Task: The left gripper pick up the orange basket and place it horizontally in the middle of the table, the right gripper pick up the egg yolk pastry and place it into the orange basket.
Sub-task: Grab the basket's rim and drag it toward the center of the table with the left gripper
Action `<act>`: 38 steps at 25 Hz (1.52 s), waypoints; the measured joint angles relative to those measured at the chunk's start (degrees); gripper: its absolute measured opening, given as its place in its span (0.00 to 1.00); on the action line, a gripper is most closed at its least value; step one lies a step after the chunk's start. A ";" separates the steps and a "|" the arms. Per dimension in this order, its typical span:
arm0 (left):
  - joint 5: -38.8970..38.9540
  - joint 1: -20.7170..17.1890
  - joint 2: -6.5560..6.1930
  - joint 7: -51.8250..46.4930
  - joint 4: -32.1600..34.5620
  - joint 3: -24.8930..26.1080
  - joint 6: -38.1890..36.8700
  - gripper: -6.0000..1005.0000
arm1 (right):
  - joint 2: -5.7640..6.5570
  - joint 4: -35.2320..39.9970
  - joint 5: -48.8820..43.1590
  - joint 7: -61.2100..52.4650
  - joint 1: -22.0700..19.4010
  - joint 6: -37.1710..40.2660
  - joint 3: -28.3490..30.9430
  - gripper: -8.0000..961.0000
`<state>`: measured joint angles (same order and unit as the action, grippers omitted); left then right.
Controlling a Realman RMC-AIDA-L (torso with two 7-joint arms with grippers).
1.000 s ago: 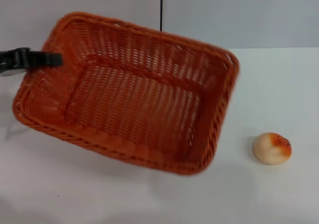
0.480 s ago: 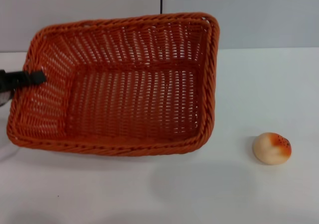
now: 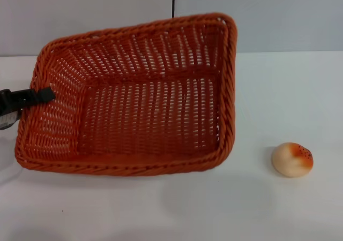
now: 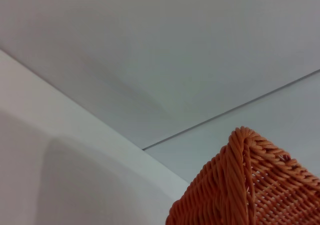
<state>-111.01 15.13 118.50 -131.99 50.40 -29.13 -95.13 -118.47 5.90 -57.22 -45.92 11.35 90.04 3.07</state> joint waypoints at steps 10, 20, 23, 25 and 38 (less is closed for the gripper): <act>-0.66 -0.90 -0.55 0.90 0.37 -0.12 -1.13 0.33 | 0.00 0.52 0.00 0.00 0.12 -0.72 0.00 0.71; -3.22 -0.95 -1.22 -0.45 3.30 -0.15 -4.40 0.52 | 0.00 0.71 0.00 -0.21 0.85 -0.84 0.00 0.71; -3.42 -1.01 -1.94 -0.86 3.48 -0.13 -5.88 0.52 | 0.00 0.86 0.00 -0.22 0.88 -0.88 0.00 0.71; -3.58 -0.91 -2.40 -1.18 3.48 -0.01 -6.97 0.52 | 0.00 0.94 0.00 -0.23 0.88 -0.90 0.00 0.71; -6.48 0.82 -4.91 1.26 3.07 -0.52 -7.81 0.51 | 0.05 1.20 0.00 -0.38 1.25 -0.52 -2.91 0.71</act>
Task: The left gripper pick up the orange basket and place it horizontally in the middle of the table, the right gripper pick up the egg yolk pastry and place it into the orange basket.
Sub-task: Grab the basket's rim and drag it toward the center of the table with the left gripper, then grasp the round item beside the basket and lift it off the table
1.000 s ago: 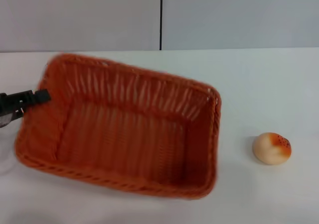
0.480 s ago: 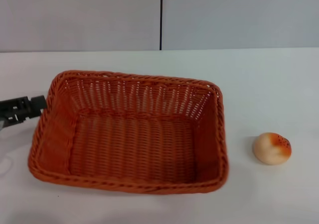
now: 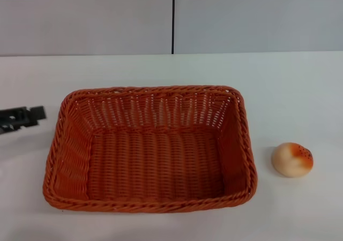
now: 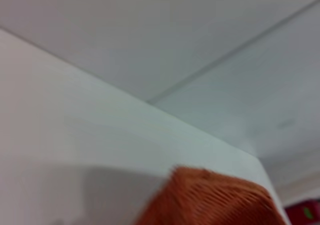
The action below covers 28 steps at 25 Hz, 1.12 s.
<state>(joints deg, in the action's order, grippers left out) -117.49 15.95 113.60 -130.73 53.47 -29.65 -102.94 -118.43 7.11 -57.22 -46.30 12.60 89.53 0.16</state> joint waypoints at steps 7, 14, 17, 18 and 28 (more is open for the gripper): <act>1.59 0.29 -1.00 10.62 -2.77 7.89 4.15 0.51 | 2.58 10.07 -10.10 -16.90 -0.14 -0.15 -9.26 0.71; 15.59 0.10 2.14 31.61 -9.70 14.45 3.26 0.51 | 8.60 28.33 -33.27 -50.61 3.77 7.74 -13.57 0.71; 19.56 0.08 3.70 38.68 -11.81 14.50 3.59 0.51 | 10.66 36.04 -42.62 -59.97 7.46 13.06 -15.10 0.71; 20.43 0.07 4.02 40.85 -12.44 14.52 3.58 0.51 | 11.66 37.72 -47.16 -62.66 9.40 15.25 -15.47 0.71; 27.56 -0.05 4.37 54.23 -23.02 13.97 2.60 0.51 | 15.05 40.61 -78.31 -67.59 24.77 24.50 -30.34 0.71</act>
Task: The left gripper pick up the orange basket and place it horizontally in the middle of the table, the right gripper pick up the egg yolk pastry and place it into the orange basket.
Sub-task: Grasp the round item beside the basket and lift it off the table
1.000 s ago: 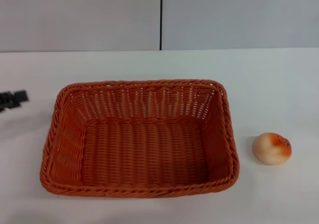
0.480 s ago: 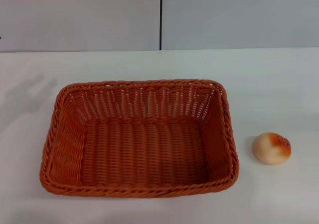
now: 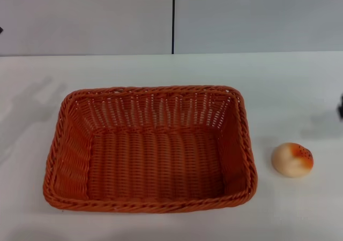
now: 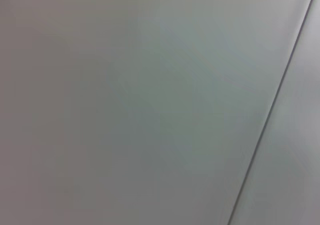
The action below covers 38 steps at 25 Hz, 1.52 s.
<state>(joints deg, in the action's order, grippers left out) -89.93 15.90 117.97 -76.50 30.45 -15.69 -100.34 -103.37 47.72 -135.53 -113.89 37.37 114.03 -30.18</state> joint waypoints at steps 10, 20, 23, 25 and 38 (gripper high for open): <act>-0.46 0.24 -0.02 2.05 -2.40 -0.50 -1.38 0.49 | -9.24 4.04 -20.80 -4.47 6.21 -10.33 -14.20 0.68; -0.59 0.77 0.00 2.17 -2.94 -1.63 -1.54 0.49 | -13.11 3.15 -22.48 -4.50 8.51 -13.61 -17.35 0.66; -0.58 0.78 0.01 2.18 -3.05 -1.63 -1.54 0.49 | -13.41 2.71 -22.31 -4.49 8.59 -14.27 -18.64 0.66; -0.52 0.82 -0.02 2.19 -3.58 -1.63 -1.53 0.49 | -13.50 2.45 -22.31 -4.55 8.62 -14.46 -19.28 0.65; -0.48 1.15 -0.02 2.24 -3.82 -1.63 -1.41 0.48 | -13.52 2.97 -22.65 -4.50 8.15 -13.92 -19.65 0.35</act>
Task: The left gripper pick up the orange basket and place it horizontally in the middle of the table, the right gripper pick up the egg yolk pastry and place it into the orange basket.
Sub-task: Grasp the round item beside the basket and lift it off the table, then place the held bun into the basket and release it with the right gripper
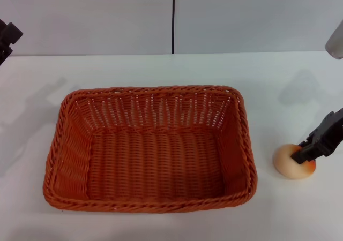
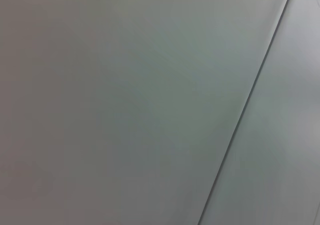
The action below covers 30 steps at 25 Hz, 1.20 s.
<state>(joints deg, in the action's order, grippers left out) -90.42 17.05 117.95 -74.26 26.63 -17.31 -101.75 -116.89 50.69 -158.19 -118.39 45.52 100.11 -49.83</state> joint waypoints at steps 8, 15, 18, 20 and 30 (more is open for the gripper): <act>-0.03 0.17 0.00 0.00 -0.31 0.00 -0.03 0.48 | -0.02 1.75 1.00 0.42 -0.59 0.23 0.22 0.20; 0.13 0.18 0.00 -0.02 -0.45 0.00 -0.26 0.48 | 0.13 8.10 7.17 0.56 -4.09 2.69 0.37 0.17; 0.29 0.18 -0.06 -0.03 -0.44 0.11 -0.83 0.48 | 0.31 13.69 8.25 -1.16 -6.89 3.10 1.52 0.15; 0.29 0.18 -0.06 -0.03 -0.44 0.11 -0.83 0.48 | 0.31 15.47 8.24 -2.07 -7.67 2.88 2.14 0.14; 0.34 0.23 -0.13 -0.30 -0.17 0.32 -1.68 0.47 | -1.26 30.46 29.39 -3.82 -14.55 0.33 12.17 0.07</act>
<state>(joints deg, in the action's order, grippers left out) -90.08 17.28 117.81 -74.57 26.46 -17.00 -103.43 -118.15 81.16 -128.80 -122.21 30.97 100.44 -37.66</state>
